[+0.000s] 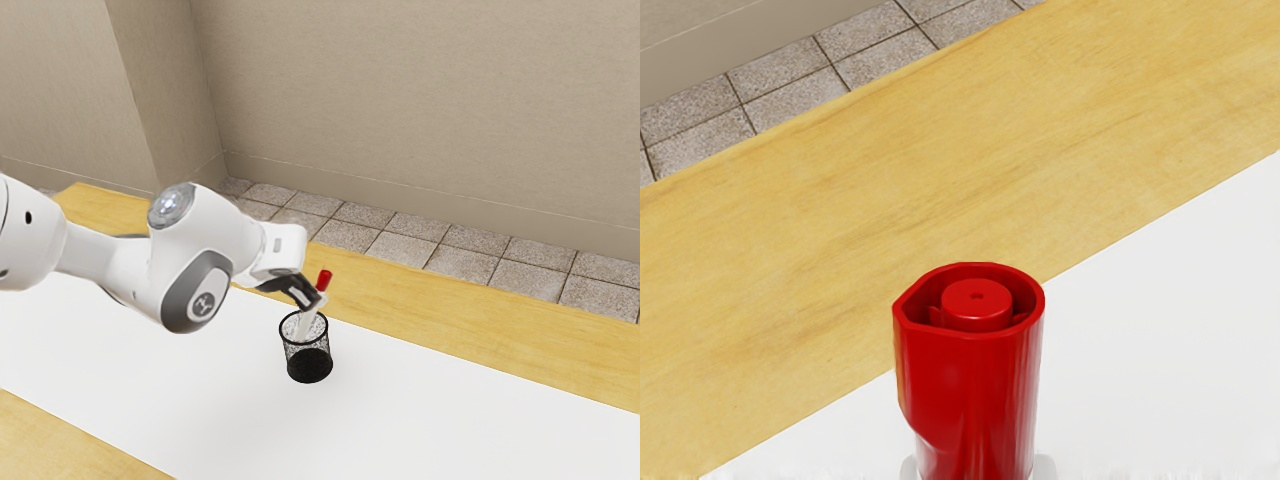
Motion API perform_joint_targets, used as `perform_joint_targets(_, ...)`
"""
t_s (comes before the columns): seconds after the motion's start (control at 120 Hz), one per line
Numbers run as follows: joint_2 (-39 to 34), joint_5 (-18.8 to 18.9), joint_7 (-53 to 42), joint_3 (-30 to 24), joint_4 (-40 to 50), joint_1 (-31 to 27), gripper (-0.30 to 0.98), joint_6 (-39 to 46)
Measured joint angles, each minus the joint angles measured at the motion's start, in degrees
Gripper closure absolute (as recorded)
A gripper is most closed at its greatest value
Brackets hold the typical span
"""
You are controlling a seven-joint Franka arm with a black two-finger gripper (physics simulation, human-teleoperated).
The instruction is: Put the marker into the pen holder.
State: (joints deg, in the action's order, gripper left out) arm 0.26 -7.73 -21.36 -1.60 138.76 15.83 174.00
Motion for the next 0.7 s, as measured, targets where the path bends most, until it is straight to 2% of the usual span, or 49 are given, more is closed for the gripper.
perform_joint_targets(0.058,-1.07,-0.24,-0.13,-1.05,0.98,-0.86,0.76,0.06)
perform_joint_targets(0.258,-1.96,-0.13,-0.37,-0.79,1.53,-0.97,0.34,-1.08)
perform_joint_targets(0.442,-4.21,0.07,-0.54,-0.63,1.02,-2.26,0.14,-2.80)
perform_joint_targets(0.508,-8.77,0.81,-0.50,-0.18,-4.20,-5.59,0.11,-10.42)
perform_joint_targets(0.55,-9.96,3.88,0.67,-0.07,-14.13,-9.75,0.09,-20.69)
perform_joint_targets(0.608,-10.56,8.20,3.08,0.22,-26.46,-12.41,0.07,-35.65)
perform_joint_targets(0.7,-10.48,11.95,6.26,0.33,-33.80,-13.91,0.04,-53.23)
